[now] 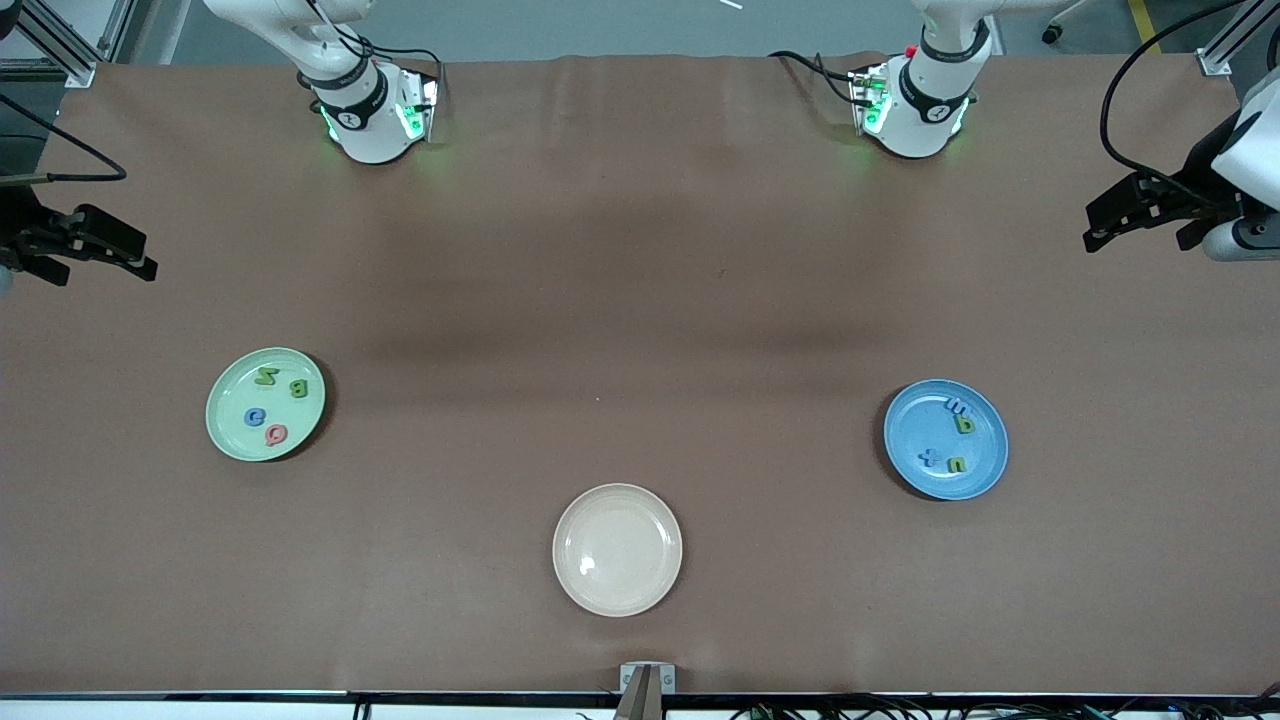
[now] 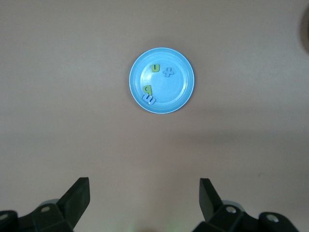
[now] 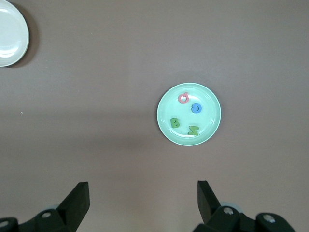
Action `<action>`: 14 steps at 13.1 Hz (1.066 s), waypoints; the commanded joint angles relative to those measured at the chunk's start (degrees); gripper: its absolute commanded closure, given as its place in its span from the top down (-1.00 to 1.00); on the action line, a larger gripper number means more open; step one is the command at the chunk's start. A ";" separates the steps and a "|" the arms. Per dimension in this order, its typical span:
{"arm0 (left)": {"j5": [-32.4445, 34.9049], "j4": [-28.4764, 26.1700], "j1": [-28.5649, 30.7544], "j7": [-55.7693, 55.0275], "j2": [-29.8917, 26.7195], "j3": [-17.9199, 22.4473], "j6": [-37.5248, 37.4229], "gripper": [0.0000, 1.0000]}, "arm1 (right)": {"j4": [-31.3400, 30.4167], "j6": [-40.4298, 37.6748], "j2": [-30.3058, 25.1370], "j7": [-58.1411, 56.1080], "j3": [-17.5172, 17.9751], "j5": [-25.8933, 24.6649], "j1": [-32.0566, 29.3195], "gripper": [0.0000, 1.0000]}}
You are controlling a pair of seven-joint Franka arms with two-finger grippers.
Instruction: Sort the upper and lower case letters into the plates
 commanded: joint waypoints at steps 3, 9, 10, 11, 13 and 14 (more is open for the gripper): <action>0.94 0.74 0.19 0.41 0.06 -0.12 0.01 1.00 | 0.98 -0.68 0.35 0.75 3.44 -1.04 -2.52 0.98; 1.19 2.32 0.01 0.51 0.68 -0.03 0.01 1.00 | 1.50 -0.24 0.35 0.84 3.44 -0.96 -2.61 0.99; 1.11 2.32 0.01 0.16 0.59 -0.20 -0.08 1.00 | 2.20 -0.15 0.35 0.84 3.44 -1.57 -2.61 0.99; 1.11 2.32 0.10 0.24 0.59 -0.21 -0.16 1.00 | 2.73 -0.58 0.35 0.84 3.44 -1.05 -2.61 0.99; 0.76 2.41 0.19 -0.11 0.59 -0.12 -0.17 1.00 | 2.73 -0.68 0.35 0.92 3.18 -0.87 -2.70 1.00; 0.41 2.41 0.10 -0.37 0.59 -0.12 -0.17 1.00 | 2.82 -0.68 0.35 0.84 3.01 -0.69 -2.87 1.00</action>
